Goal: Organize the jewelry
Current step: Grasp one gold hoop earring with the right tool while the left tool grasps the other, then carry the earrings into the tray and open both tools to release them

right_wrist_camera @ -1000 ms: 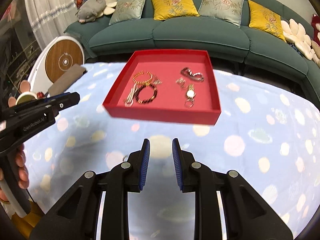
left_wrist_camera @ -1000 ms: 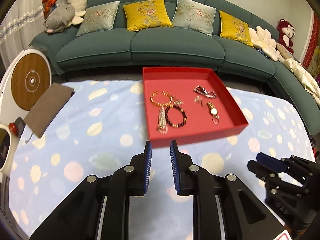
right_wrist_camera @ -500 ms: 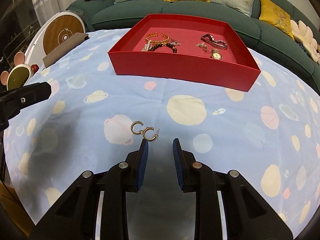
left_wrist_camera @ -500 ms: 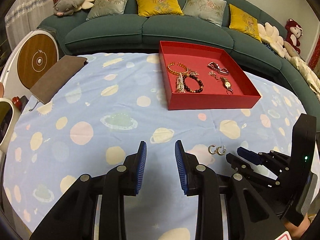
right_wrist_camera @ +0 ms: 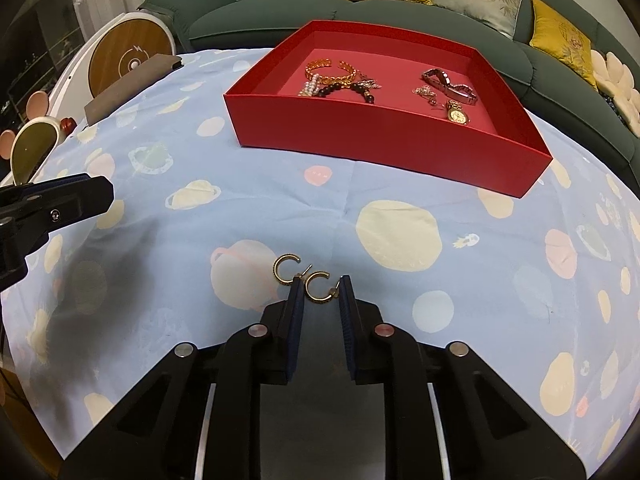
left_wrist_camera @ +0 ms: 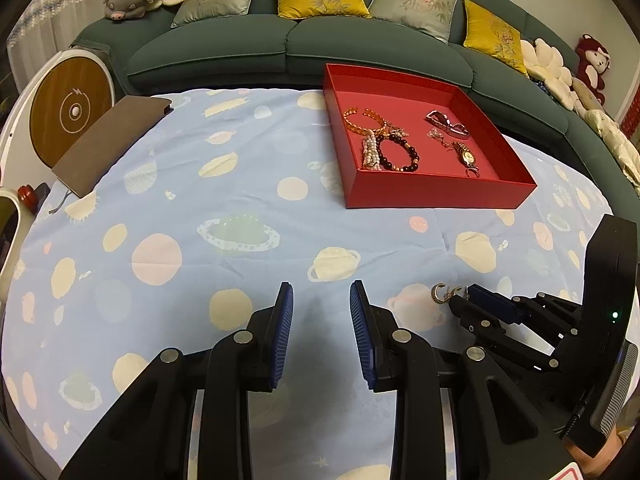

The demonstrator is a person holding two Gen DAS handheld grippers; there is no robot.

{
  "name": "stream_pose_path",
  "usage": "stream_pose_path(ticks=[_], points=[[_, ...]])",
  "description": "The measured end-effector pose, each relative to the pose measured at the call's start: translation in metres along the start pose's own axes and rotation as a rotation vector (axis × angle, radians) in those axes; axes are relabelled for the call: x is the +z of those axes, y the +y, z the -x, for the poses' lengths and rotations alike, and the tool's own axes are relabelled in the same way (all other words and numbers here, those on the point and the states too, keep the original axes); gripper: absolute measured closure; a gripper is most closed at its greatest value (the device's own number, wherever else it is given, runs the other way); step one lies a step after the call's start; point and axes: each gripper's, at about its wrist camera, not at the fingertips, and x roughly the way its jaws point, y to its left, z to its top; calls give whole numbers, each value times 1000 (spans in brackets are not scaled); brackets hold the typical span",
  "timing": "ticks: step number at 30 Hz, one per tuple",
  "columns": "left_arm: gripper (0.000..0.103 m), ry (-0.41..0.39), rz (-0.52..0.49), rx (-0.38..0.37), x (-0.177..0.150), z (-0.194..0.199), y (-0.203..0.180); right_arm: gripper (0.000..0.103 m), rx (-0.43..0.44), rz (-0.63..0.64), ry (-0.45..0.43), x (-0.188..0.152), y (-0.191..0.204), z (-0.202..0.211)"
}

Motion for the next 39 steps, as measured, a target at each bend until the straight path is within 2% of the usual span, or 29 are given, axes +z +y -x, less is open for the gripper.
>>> stream_pose_path(ticks=[6,11,17,26,30,33,39], points=[[75,14,-25,-27,-7,-10,-10,86,-1,-44,-13,-1,-14,19],[74,34,-89,-59,-13,-26,-39,86,-3,-115,-23,-3,-40,37],[74,35,-139,-82,-13,-46,-71,86,-5,-146,-17,-5,-53,40],[74,33,-177,-77,-11,-64,-92,86,-4,-176,-21,-4,-70,44],[78,22,-197,-68,-12,-66,-97,86,-7,-185,-21,-5,-74,44],[87,26,-200,-82,-11,-66,-100,86,-8,-187,-21,-5,-76,45],[87,32,-190,-105,-10,-63,-97,86,-7,-189,-27,-6,-77,47]])
